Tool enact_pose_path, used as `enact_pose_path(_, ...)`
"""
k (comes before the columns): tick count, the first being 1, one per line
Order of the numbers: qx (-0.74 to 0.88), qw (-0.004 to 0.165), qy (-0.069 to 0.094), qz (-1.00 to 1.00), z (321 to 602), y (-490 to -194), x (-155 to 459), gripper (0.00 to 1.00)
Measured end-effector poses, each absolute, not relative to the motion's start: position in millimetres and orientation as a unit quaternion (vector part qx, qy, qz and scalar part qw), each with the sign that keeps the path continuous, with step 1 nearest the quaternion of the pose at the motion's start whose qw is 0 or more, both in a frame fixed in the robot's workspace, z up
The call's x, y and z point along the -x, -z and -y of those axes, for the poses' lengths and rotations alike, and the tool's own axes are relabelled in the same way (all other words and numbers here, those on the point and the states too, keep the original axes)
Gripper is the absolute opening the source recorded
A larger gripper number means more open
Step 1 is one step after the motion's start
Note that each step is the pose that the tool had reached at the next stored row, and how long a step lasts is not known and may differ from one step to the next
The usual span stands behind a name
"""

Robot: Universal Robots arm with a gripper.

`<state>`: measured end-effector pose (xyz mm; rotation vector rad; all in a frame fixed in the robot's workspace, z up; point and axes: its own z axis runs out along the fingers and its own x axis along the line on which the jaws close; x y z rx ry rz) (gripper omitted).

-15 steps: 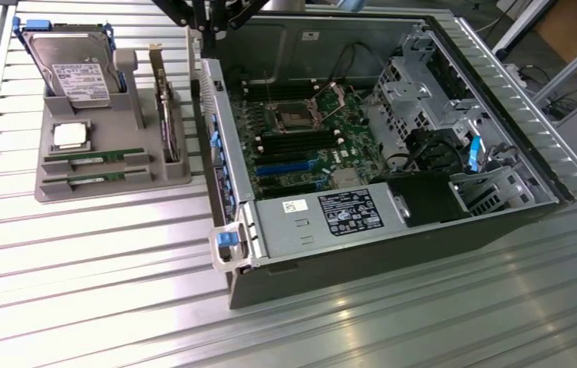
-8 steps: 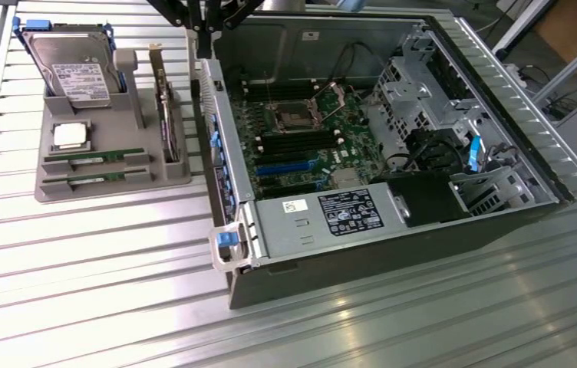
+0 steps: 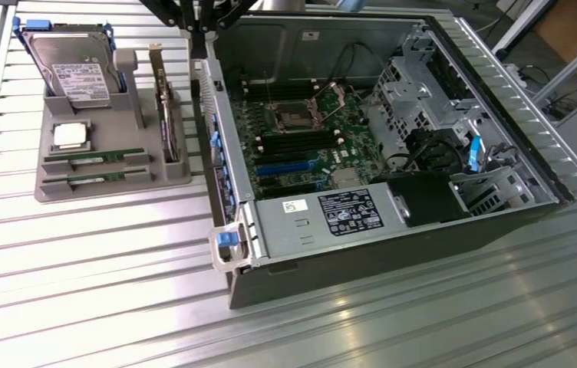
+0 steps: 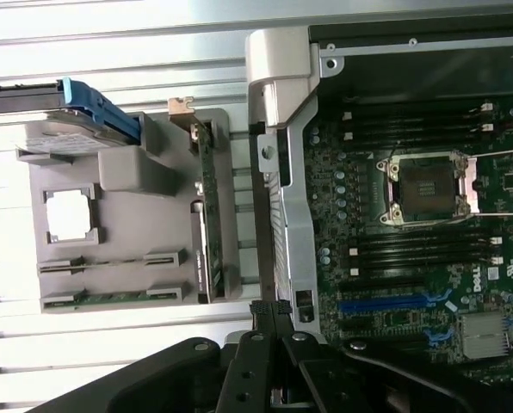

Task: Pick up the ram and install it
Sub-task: 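Reach for the ram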

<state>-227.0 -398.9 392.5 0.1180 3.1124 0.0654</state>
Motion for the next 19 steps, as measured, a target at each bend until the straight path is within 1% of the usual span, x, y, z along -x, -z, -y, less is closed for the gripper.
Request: enact_pose_path(19,-0.038,0.013,-0.021,-0.999,398.9,-392.5,245.7,0.1)
